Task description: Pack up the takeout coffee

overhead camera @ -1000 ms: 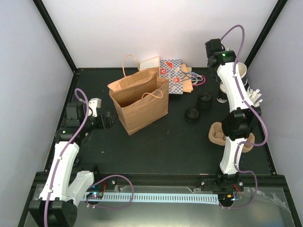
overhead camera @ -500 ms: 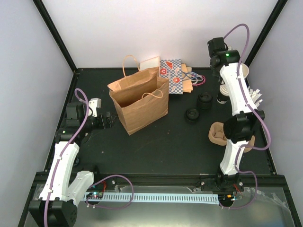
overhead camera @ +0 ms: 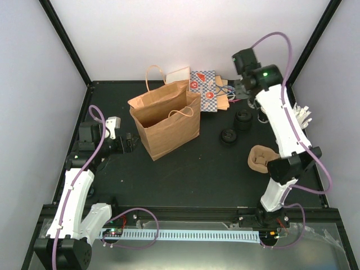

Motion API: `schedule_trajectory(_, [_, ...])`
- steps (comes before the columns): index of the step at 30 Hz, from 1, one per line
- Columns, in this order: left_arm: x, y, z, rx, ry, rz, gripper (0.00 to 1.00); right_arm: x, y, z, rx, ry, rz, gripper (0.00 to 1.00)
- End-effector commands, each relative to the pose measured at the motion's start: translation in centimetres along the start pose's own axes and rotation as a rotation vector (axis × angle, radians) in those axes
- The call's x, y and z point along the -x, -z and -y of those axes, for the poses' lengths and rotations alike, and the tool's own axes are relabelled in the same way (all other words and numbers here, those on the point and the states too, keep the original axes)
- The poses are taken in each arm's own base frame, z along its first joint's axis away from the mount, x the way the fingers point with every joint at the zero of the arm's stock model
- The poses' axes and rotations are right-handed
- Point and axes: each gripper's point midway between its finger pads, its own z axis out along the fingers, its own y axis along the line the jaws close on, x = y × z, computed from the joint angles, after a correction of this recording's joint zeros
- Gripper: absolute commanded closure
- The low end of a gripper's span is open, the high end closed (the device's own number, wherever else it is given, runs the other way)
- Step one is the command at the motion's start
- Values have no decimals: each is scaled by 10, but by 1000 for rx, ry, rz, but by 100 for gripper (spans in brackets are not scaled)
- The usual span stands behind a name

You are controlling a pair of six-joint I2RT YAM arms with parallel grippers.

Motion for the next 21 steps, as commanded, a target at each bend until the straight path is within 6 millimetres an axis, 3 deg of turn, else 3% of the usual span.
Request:
schedule_trajectory(1, [3, 4, 5, -11, -27, 19, 1, -28, 56, -49, 120, 109, 37, 99])
schedule_trajectory(6, [3, 4, 6, -16, -32, 21, 1, -84, 85, -100, 271, 218, 29, 99])
schedule_trajectory(14, [4, 3, 7, -20, -31, 20, 1, -183, 92, -165, 629, 292, -22, 98])
schedule_trajectory(18, [3, 3, 6, -17, -29, 18, 1, -212, 96, -192, 710, 341, -34, 98])
schedule_trajectory(21, [4, 3, 5, -12, -26, 19, 1, -223, 103, -216, 732, 415, -10, 98])
